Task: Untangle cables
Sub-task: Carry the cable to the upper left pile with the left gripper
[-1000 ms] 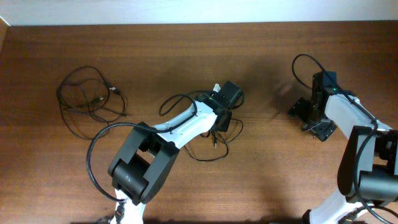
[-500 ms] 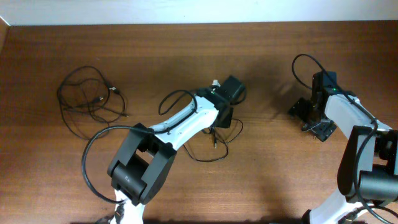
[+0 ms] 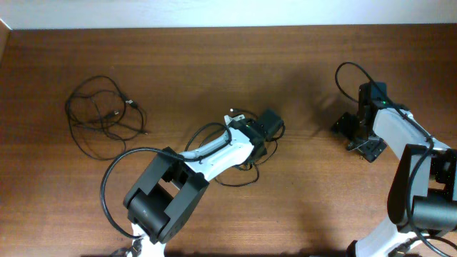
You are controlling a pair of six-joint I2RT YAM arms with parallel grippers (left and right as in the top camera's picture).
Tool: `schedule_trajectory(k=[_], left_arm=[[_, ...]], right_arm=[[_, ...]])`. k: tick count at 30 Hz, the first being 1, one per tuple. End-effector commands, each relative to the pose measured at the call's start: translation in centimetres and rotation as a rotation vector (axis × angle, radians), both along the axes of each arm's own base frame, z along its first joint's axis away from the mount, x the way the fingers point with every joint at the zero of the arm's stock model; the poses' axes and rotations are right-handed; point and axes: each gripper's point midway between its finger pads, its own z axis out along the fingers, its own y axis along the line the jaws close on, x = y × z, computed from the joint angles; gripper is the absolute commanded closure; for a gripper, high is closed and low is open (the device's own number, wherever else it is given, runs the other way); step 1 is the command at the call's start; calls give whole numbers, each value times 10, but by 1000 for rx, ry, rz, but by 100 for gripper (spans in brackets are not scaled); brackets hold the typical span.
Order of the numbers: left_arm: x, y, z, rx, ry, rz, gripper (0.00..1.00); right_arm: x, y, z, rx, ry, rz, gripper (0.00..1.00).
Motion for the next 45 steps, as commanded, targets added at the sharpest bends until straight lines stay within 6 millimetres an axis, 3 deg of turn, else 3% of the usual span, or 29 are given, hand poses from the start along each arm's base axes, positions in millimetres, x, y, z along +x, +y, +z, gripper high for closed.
schedule_trajectory(k=[1, 4, 6, 8, 9, 10, 11, 13, 16, 20, 23, 25, 31, 34, 36, 38, 42, 43, 44, 45], left_arm=[[-8, 6, -8, 10, 22, 17, 96], [-3, 5, -2, 27, 8, -55, 100], [18, 7, 26, 36, -72, -118, 100], [50, 19, 101, 21, -248, -188, 100], [59, 32, 130, 24, -330, -143, 100], [73, 58, 168, 60, -453, -62, 100], [80, 77, 190, 93, -526, -2, 100], [92, 139, 241, 222, -691, 187, 100], [94, 205, 271, 313, -765, 372, 100], [83, 303, 260, 422, -661, 567, 100], [75, 338, 244, 398, -583, 626, 100], [70, 362, 219, 346, -487, 663, 100], [68, 401, 140, 354, -293, 727, 100], [77, 406, 98, 323, -218, 726, 100], [74, 411, 87, 329, -188, 735, 98], [72, 415, 86, 330, -186, 744, 85], [72, 414, 86, 331, -183, 743, 83], [72, 414, 86, 330, -183, 743, 80], [72, 414, 86, 330, -183, 743, 64], [72, 413, 86, 323, -182, 741, 39]], right_arm=[[-17, -6, -22, -26, 82, -15, 2], [-17, -6, -22, -26, 82, -15, 2], [-17, -6, -22, -26, 82, -15, 2], [-17, -6, -22, -26, 82, -15, 2], [-17, -6, -22, -26, 82, -15, 1], [-17, -6, -22, -26, 82, -15, 2], [-17, -6, -22, -26, 82, -15, 2], [-17, -6, -22, -26, 82, -15, 2], [-17, -6, -22, -26, 82, -15, 2], [-17, -6, -22, -26, 82, -15, 2], [-17, -6, -22, -26, 82, -15, 2], [-17, -6, -22, -26, 82, -15, 2], [-17, -6, -22, -26, 82, -15, 2], [-17, -6, -22, -26, 82, -15, 2], [-17, -6, -22, -26, 82, -15, 1], [-17, -6, -22, -26, 82, -15, 2], [-17, -6, -22, -26, 82, -15, 2], [-17, -6, -22, -26, 82, -15, 2], [-17, -6, -22, -26, 82, -15, 2], [-17, -6, -22, -26, 82, -15, 2]])
